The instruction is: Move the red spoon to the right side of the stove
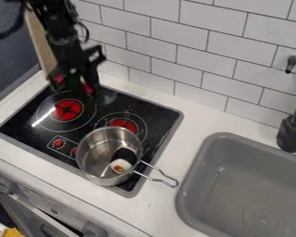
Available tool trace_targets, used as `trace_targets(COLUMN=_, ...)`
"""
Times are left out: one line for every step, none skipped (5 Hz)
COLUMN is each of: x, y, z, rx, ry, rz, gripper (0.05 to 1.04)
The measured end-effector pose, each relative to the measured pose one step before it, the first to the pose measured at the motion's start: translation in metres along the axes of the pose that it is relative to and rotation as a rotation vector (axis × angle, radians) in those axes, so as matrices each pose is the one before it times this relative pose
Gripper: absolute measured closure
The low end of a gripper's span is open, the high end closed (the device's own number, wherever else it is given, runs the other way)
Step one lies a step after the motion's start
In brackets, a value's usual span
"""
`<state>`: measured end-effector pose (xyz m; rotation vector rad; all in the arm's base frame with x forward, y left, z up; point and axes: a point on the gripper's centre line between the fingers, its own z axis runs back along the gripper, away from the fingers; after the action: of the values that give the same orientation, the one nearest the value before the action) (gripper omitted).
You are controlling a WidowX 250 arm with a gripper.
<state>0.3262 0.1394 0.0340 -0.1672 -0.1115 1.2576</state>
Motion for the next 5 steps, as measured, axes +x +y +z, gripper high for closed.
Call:
trace_targets(x=0.01242, y=-0.01049, z=-0.00621, rx=0.0093, ry=0.0454, rz=-0.0063, gripper=0.761)
trace_targets(x=0.01606, y=-0.00914, z=-0.00256, rx=-0.001, ry=0.0445, rz=0.0155, gripper=0.761)
trace_targets(x=0.00953, y=-0.00518, z=-0.01263, rx=0.0077, ry=0.0681, rz=0.0072, gripper=0.761)
trace_targets(x=-0.00186, y=-0.00107, z=-0.00374, rx=-0.0013, ry=0.0443, rz=0.0006, gripper=0.761)
trace_targets(x=-0.00577, y=-0.00313, z=-0.00019, rx=-0.021, ry=0.0359, rz=-0.0097, gripper=0.761)
